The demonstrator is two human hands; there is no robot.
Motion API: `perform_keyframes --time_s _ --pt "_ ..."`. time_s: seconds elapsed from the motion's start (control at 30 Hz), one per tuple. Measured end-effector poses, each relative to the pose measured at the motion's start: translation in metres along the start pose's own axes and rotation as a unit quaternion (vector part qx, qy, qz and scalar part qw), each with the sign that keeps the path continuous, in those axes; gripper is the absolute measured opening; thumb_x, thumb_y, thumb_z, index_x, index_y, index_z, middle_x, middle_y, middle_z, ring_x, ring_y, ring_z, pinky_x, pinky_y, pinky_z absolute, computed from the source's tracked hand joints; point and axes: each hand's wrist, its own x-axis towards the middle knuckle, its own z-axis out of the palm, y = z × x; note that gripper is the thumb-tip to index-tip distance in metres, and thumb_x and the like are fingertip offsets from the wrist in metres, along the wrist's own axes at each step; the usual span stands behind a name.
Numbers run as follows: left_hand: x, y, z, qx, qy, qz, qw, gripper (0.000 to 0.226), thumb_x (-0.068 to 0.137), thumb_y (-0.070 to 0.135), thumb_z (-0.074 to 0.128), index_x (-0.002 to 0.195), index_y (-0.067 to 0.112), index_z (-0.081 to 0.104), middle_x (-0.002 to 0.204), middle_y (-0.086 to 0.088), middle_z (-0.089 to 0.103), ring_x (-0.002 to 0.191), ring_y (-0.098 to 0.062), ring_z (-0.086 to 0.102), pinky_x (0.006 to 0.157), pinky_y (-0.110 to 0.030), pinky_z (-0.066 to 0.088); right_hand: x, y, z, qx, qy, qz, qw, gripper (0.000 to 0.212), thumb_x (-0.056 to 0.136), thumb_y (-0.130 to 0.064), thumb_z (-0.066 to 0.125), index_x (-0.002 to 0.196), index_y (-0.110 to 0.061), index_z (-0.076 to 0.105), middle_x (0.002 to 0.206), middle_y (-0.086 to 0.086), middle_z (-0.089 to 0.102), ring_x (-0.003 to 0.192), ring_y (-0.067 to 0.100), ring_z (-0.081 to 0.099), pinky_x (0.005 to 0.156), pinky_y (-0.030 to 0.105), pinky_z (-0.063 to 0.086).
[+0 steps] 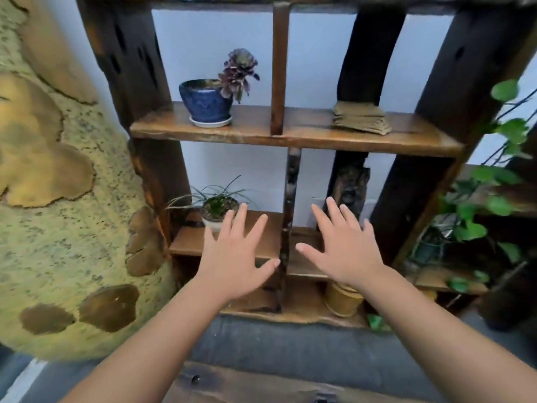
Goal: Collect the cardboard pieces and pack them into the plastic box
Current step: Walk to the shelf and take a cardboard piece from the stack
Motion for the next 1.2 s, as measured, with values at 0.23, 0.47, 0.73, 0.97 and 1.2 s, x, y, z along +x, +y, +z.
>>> perform_keyframes --time_s 0.23,0.47,0.73,0.97,1.2 --pt "0.089 0.04 -0.02 -0.02 0.037 0.052 0.998 0.088 0.073 0.081 0.023 0.149 0.042 0.002 0.164 -0.004 -0.004 0.15 -0.029 0.002 0.112 -0.064 0.019 0.035 0.071 -0.036 -0.017 0.045 0.048 0.998 0.091 0.075 -0.084 0.015 0.152 -0.036 0.008 0.164 -0.001 0.005 0.149 0.025 0.01 0.113 0.06 0.017" --pt "0.171 0.077 -0.042 -0.047 0.082 0.095 0.991 0.087 0.075 0.079 0.029 0.15 0.042 0.004 0.164 -0.003 -0.002 0.15 -0.027 0.0 0.113 -0.06 0.02 0.091 0.135 -0.053 -0.037 0.068 0.051 0.996 0.093 0.073 -0.086 0.017 0.152 -0.036 0.008 0.164 0.0 0.007 0.149 0.025 0.011 0.113 0.06 0.018" --pt "0.256 0.095 -0.04 -0.048 0.073 0.116 0.989 0.087 0.077 0.077 0.033 0.151 0.04 0.008 0.164 -0.004 -0.001 0.15 -0.026 0.002 0.116 -0.051 0.024 0.185 0.207 -0.046 -0.012 0.041 0.062 0.997 0.092 0.075 -0.083 0.03 0.151 -0.036 0.009 0.163 0.002 0.008 0.148 0.027 0.013 0.112 0.056 0.025" --pt "0.334 0.116 -0.02 -0.022 0.004 0.109 0.994 0.085 0.077 0.077 0.032 0.15 0.042 0.008 0.164 -0.004 -0.001 0.15 -0.028 0.002 0.115 -0.051 0.025 0.267 0.25 -0.035 0.07 0.001 0.118 0.991 0.089 0.077 -0.08 0.038 0.151 -0.035 0.014 0.163 0.004 0.007 0.147 0.031 0.014 0.112 0.055 0.026" --pt "0.406 0.126 0.004 -0.04 -0.047 0.096 0.993 0.087 0.076 0.078 0.031 0.151 0.041 0.01 0.164 -0.005 0.001 0.149 -0.03 0.002 0.116 -0.055 0.023 0.31 0.252 -0.024 0.002 -0.002 0.087 0.996 0.08 0.083 -0.075 0.037 0.15 -0.04 0.013 0.164 0.002 0.004 0.147 0.032 0.012 0.114 0.056 0.023"
